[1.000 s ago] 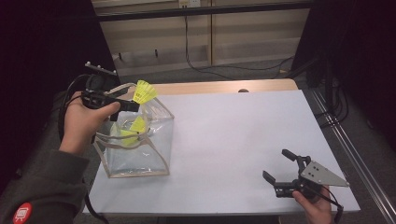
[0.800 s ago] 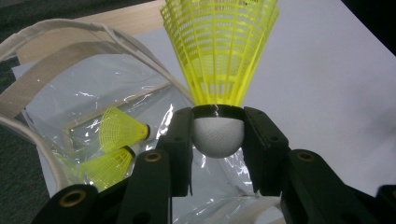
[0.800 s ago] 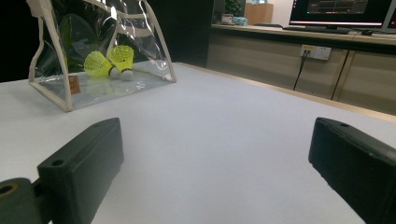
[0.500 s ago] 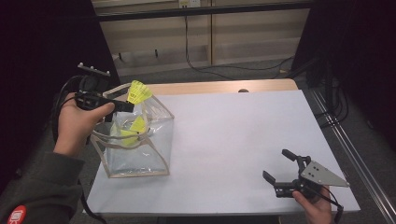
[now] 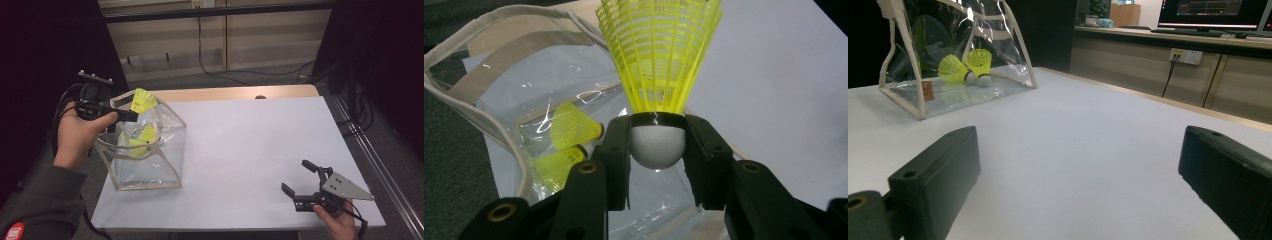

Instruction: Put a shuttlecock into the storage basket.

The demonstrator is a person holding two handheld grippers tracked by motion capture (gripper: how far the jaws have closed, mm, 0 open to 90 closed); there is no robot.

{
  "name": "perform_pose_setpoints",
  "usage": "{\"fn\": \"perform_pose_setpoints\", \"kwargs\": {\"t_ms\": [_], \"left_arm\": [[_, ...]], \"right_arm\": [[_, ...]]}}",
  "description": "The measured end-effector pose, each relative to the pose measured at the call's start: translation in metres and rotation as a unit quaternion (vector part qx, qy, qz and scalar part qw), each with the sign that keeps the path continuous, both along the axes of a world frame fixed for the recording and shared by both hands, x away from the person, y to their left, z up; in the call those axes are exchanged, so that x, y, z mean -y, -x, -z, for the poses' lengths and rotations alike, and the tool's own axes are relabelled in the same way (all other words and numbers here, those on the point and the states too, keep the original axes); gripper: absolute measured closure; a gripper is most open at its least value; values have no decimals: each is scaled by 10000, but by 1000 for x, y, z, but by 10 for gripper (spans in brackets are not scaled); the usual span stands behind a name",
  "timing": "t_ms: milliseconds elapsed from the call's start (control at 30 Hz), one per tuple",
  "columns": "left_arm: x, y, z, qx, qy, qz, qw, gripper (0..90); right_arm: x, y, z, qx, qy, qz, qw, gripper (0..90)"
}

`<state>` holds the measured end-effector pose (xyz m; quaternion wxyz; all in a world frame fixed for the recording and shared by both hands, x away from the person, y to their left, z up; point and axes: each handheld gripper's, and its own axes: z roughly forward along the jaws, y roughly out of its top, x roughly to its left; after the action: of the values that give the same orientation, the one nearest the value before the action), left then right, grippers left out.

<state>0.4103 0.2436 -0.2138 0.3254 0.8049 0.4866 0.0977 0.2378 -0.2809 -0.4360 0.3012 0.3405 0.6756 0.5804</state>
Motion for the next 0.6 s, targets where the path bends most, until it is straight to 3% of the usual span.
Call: {"fn": "perform_pose_setpoints", "kwargs": {"t_ms": [600], "left_arm": [[-14,4,4,6,-39,-152,9999,649]], "right_arm": [[0,0,0,21,11,-23,10000,30]]}}
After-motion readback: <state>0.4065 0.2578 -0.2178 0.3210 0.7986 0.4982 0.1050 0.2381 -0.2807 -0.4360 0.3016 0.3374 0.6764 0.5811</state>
